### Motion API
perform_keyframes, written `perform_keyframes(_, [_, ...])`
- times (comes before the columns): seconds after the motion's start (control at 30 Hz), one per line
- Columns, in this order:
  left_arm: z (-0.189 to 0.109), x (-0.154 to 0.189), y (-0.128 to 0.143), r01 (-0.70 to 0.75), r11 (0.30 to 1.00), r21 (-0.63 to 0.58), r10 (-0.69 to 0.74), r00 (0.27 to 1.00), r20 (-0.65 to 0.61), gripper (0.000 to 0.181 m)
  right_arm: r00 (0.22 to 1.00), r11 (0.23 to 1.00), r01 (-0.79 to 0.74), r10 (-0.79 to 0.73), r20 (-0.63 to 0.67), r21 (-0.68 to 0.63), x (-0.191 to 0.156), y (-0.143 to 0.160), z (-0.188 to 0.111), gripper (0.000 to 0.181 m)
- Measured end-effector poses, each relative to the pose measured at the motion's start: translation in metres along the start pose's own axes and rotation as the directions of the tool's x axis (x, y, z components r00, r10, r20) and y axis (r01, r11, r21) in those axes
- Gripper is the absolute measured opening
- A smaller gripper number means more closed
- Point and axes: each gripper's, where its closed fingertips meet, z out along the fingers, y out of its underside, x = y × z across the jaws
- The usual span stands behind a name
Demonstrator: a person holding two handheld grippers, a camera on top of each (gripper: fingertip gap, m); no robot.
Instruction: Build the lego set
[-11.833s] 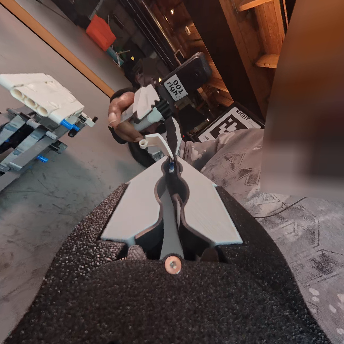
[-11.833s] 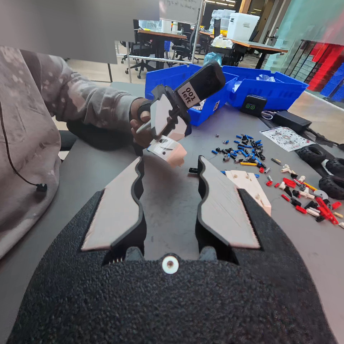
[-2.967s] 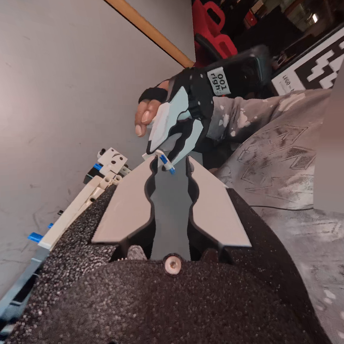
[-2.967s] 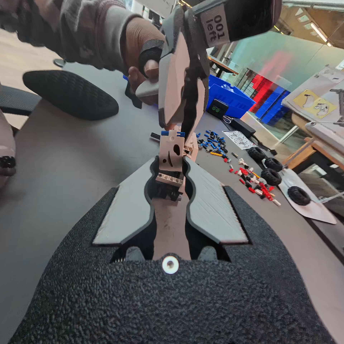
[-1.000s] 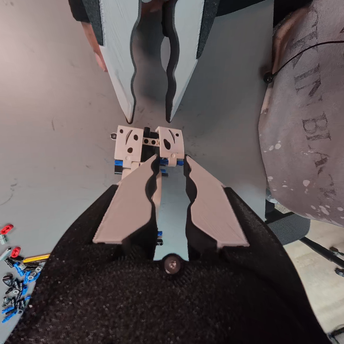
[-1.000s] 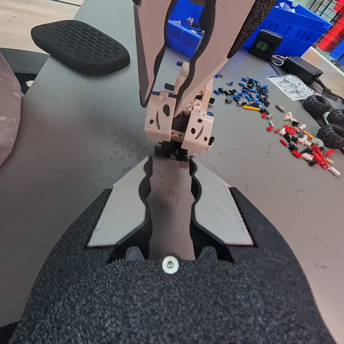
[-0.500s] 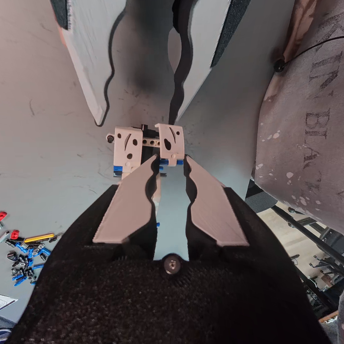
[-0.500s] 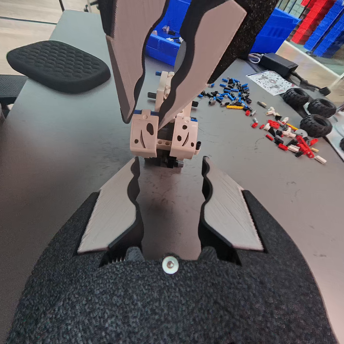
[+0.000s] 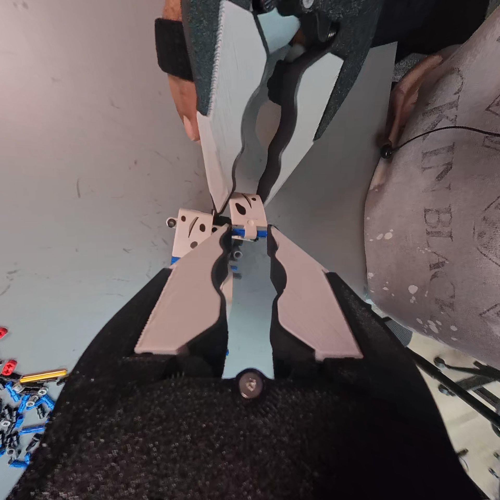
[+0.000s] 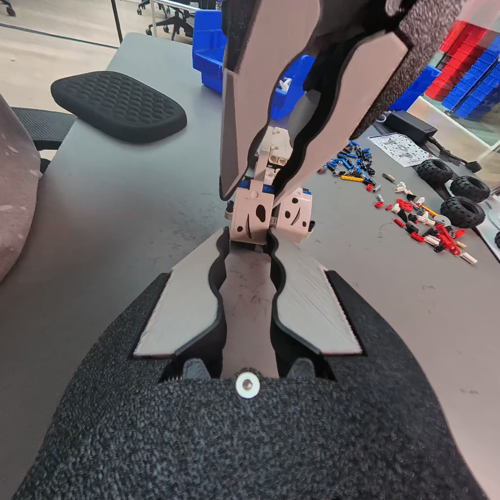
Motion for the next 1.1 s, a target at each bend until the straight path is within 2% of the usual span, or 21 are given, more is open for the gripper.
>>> perform_keyframes(0.1, [-0.012, -0.004, -0.002, -0.026, 0.994, 0.109, 0.017, 0.997, 0.079, 0.034, 0.998, 0.998, -0.058, 0.058, -0.003, 0.026, 0.004, 0.0, -0.005, 0.026])
perform_keyframes(0.27, [-0.028, -0.019, 0.017, -0.092, 0.966, 0.241, 0.028, 0.967, 0.255, 0.059, 0.988, 0.967, -0.149, 0.154, -0.006, 0.207, 0.012, -0.023, -0.024, 0.026])
perform_keyframes(0.33, [-0.026, -0.02, 0.021, -0.108, 0.946, 0.307, 0.02, 0.961, 0.275, 0.064, 0.984, 0.953, -0.173, 0.176, 0.013, 0.247, 0.009, -0.03, -0.028, 0.026])
perform_keyframes(0.4, [-0.026, -0.008, 0.011, -0.132, 0.895, 0.426, 0.026, 0.969, 0.244, 0.061, 0.981, 0.938, -0.187, 0.191, 0.016, 0.291, 0.006, -0.038, -0.032, 0.026])
perform_keyframes(0.53, [-0.028, 0.02, -0.008, -0.122, 0.774, 0.621, 0.054, 0.99, 0.127, 0.034, 0.98, 0.904, -0.19, 0.196, 0.025, 0.382, -0.003, -0.061, -0.038, 0.026])
perform_keyframes(0.63, [-0.038, 0.035, -0.018, -0.091, 0.678, 0.729, 0.096, 0.995, 0.035, 0.022, 0.985, 0.907, -0.163, 0.171, 0.013, 0.388, -0.011, -0.07, -0.033, 0.026])
perform_keyframes(0.77, [-0.041, 0.041, -0.014, -0.114, 0.661, 0.742, 0.126, 0.991, 0.04, 0.011, 0.986, 0.905, -0.155, 0.169, -0.001, 0.395, -0.015, -0.075, -0.028, 0.026])
perform_keyframes(0.87, [-0.039, 0.046, -0.013, -0.128, 0.65, 0.749, 0.159, 0.987, 0.031, 0.007, 0.986, 0.905, -0.162, 0.159, 0.04, 0.394, -0.025, -0.075, -0.023, 0.026])
perform_keyframes(1.0, [-0.03, 0.043, -0.01, -0.14, 0.669, 0.73, 0.159, 0.986, 0.044, 0.006, 0.987, 0.91, -0.161, 0.153, 0.053, 0.382, -0.028, -0.073, -0.018, 0.026])
perform_keyframes(1.1, [-0.023, 0.039, -0.004, -0.152, 0.71, 0.688, 0.153, 0.986, 0.06, 0.006, 0.99, 0.945, -0.143, 0.136, 0.047, 0.293, -0.029, -0.06, -0.013, 0.026])
